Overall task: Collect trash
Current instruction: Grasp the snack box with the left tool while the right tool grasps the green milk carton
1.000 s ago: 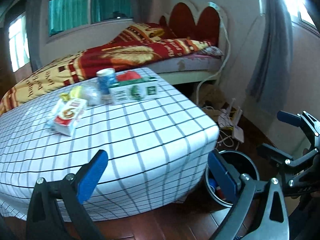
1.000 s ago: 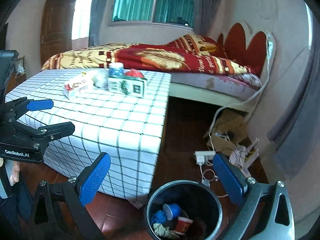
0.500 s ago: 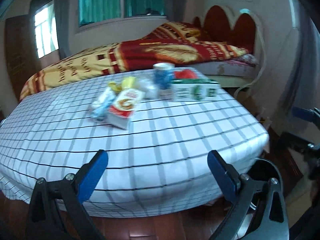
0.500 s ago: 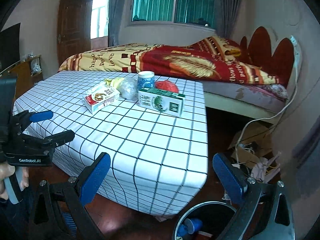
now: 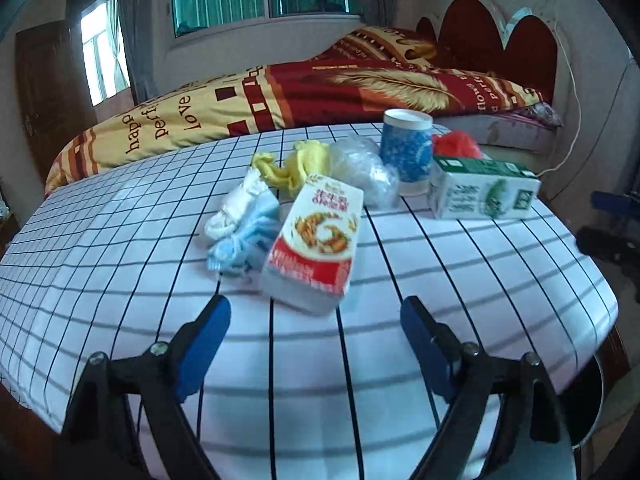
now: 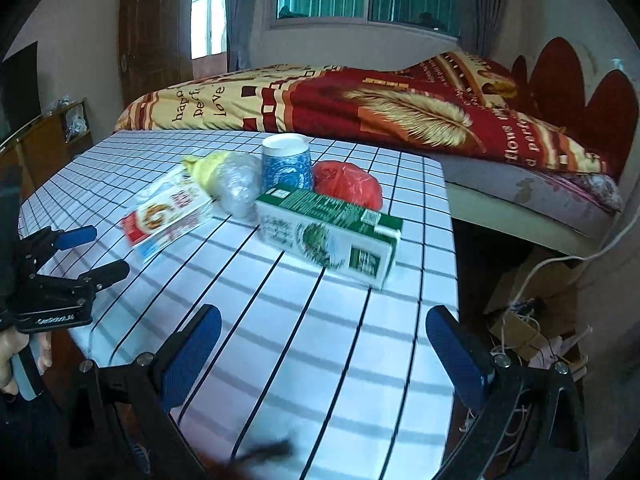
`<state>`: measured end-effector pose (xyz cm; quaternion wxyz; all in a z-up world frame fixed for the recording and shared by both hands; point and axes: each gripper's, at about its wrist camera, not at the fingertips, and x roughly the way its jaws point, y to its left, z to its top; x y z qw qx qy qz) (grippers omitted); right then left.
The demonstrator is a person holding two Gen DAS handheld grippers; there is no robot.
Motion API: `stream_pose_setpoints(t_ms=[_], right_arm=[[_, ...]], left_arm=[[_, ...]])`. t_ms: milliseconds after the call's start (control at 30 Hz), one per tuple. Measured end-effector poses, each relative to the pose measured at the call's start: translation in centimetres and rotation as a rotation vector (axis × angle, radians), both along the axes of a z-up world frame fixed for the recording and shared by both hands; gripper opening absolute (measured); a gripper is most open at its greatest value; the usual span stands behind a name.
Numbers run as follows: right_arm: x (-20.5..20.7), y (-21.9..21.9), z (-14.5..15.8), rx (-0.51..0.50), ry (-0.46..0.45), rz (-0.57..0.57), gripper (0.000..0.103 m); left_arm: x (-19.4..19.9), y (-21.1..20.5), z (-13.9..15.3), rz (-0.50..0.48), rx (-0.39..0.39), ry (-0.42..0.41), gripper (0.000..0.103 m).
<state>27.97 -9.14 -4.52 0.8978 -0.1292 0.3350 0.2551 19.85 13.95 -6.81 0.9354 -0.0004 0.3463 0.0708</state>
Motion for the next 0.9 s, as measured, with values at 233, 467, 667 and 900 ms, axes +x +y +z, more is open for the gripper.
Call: stream_pose_setpoints(t_ms=[233, 467, 667, 900], right_arm=[[7.3, 1.8, -2.1, -0.023, 0.051, 0.046, 0.103], [10.5, 2.7, -2.9, 0.004, 0.09, 0.119, 0.086], [8.4, 2.6, -2.9, 0.015, 0.119, 0.155, 0.053], [4.8, 4.6, -3.5, -0.035, 0.095, 0.184, 0.061]], left_arm=[[3.3, 0.1, -0.1, -0.02, -0.005, 0.015, 0.08], [5.0, -0.1, -0.7, -0.043, -0.022, 0.057, 0.068], [4.2, -0.4, -0.6, -0.056, -0.049, 0.071, 0.053], [2.9, -0.8, -0.3, -0.053, -0.077, 0.064, 0.053]])
